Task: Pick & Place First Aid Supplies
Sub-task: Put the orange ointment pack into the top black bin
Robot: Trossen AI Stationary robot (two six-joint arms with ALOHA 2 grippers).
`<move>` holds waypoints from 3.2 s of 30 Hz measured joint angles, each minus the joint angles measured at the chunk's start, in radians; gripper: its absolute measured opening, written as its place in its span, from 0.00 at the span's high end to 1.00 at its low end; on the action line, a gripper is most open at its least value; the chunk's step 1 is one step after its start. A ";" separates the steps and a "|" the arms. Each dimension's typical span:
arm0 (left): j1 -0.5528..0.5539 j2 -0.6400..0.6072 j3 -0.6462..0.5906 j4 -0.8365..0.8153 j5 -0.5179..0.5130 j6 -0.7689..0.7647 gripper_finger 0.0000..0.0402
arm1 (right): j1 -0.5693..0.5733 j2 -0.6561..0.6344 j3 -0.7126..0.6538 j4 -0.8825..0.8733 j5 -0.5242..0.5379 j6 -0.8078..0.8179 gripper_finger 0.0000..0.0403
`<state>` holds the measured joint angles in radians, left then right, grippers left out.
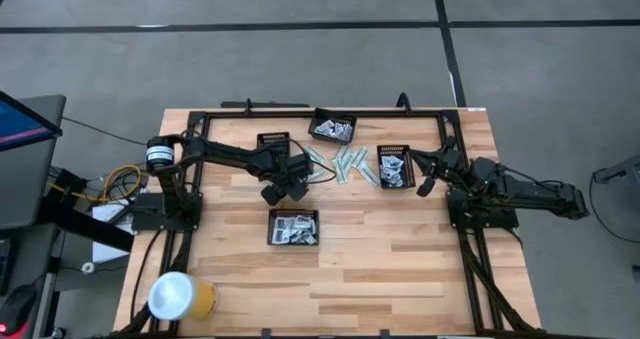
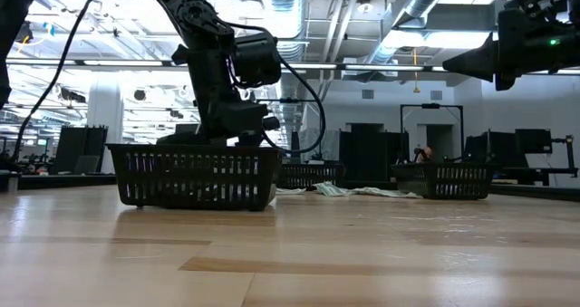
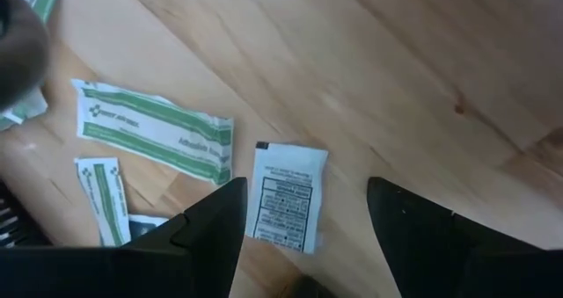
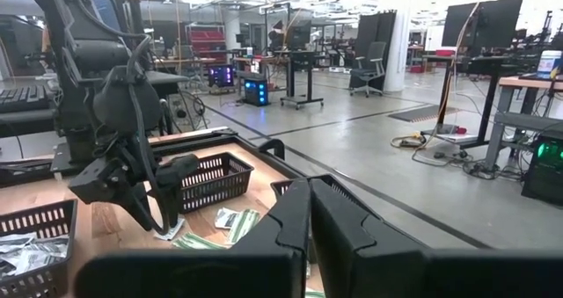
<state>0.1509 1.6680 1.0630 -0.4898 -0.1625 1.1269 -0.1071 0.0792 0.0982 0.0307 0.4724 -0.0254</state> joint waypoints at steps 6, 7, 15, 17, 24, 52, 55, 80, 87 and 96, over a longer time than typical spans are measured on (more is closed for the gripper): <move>0.001 0.000 0.000 0.001 -0.002 -0.001 0.41 | 0.000 0.000 0.000 -0.001 0.000 0.000 0.98; 0.002 0.000 0.000 0.001 -0.001 -0.001 0.41 | 0.000 0.000 0.000 -0.001 0.000 0.000 0.98; 0.002 0.000 0.000 0.001 0.023 -0.005 0.49 | 0.000 0.000 0.000 -0.001 0.000 0.000 0.98; 0.002 0.000 0.000 0.001 0.033 -0.006 0.53 | 0.000 0.000 0.000 -0.001 0.000 0.000 0.98; 0.002 0.000 0.000 0.002 0.036 -0.006 0.63 | 0.000 0.000 0.000 -0.001 0.000 0.000 0.98; 0.024 0.029 0.003 0.010 0.080 -0.013 0.79 | 0.000 0.000 0.000 -0.001 0.000 0.000 0.98; 0.024 0.029 0.002 0.006 0.080 -0.013 0.84 | 0.000 0.000 0.000 -0.001 0.000 0.000 0.98; 0.010 0.016 -0.003 0.057 0.076 -0.032 0.97 | 0.000 0.000 0.000 -0.001 0.000 0.000 0.98; 0.012 -0.033 -0.002 0.074 0.073 -0.028 0.98 | 0.000 0.000 0.000 -0.001 0.000 0.000 0.98; 0.013 -0.132 -0.002 0.147 0.070 -0.031 0.98 | 0.000 0.000 0.000 -0.001 0.000 0.000 0.98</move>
<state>0.1638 1.5356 1.0615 -0.3430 -0.0929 1.0958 -0.1074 0.0788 0.0982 0.0299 0.4722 -0.0257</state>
